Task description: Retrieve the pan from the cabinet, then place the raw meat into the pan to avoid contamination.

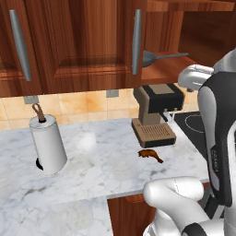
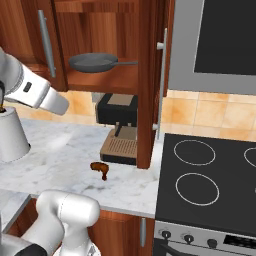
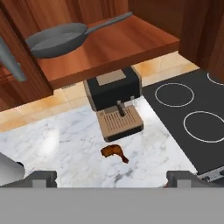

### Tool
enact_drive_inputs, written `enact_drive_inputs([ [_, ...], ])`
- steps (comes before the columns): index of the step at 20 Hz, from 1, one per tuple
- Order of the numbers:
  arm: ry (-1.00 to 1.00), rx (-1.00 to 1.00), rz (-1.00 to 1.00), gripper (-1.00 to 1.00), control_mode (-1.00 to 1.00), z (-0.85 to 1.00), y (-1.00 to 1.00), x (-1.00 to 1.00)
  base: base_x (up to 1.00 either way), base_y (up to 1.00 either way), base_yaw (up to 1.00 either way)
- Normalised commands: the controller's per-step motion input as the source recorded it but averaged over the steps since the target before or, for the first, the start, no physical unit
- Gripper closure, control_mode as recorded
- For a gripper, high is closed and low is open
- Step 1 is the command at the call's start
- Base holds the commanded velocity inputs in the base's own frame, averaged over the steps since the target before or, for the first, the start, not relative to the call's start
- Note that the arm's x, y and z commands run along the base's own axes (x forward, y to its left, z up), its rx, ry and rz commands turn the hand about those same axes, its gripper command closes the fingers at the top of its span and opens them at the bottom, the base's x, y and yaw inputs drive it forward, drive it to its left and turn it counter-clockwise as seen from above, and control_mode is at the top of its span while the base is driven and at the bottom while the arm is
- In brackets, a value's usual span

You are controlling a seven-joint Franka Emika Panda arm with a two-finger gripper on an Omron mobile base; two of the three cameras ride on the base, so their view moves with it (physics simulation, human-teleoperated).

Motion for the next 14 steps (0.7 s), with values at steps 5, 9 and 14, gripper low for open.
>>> enact_drive_inputs([
  [5,-0.02,0.05,0.18,-1.00,-1.00,0.20,0.25,0.38,0.00,0.00,0.00],
  [9,0.00,0.00,0.18,-1.00,-1.00,0.09,0.23,0.53,0.00,0.00,0.00],
  [14,0.00,-0.02,0.13,-1.00,-1.00,0.10,0.30,0.54,0.00,0.00,0.00],
])
